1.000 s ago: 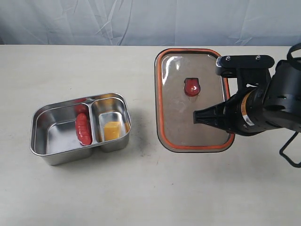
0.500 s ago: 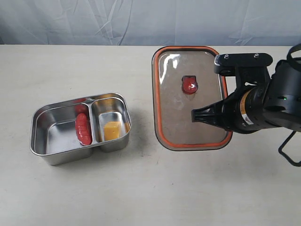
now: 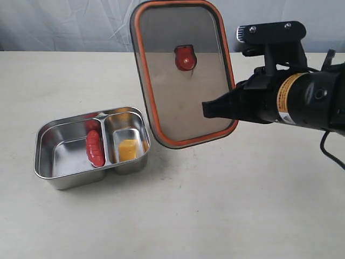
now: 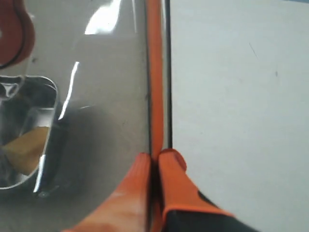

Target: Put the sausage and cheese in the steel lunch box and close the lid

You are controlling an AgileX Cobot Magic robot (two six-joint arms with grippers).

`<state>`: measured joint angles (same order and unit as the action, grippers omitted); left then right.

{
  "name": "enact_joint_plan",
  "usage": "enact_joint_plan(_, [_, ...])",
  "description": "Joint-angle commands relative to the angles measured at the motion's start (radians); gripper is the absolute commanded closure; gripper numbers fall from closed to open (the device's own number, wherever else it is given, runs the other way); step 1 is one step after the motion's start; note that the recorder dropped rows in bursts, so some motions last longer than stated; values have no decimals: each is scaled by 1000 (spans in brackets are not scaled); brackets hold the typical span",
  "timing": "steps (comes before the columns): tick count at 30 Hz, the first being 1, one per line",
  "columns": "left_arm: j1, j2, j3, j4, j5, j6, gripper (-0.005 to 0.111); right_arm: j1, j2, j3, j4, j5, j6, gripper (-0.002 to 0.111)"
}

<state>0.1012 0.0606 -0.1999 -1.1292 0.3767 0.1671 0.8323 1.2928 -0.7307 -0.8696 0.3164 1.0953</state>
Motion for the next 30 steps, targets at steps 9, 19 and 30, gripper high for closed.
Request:
enact_joint_plan(9, [-5,677,-232,-400,463,769,85,-3,-50,-4,-26,-179,-76,108])
enact_joint_plan(19, [-5,1068,-397,-593,827,1100,54,-3,-50,-4,-20,-219,-76,109])
enact_joint_plan(30, [-18,1102,-399,-612,821,1180,54,-3,-24,-4,-12,-253,-72,109])
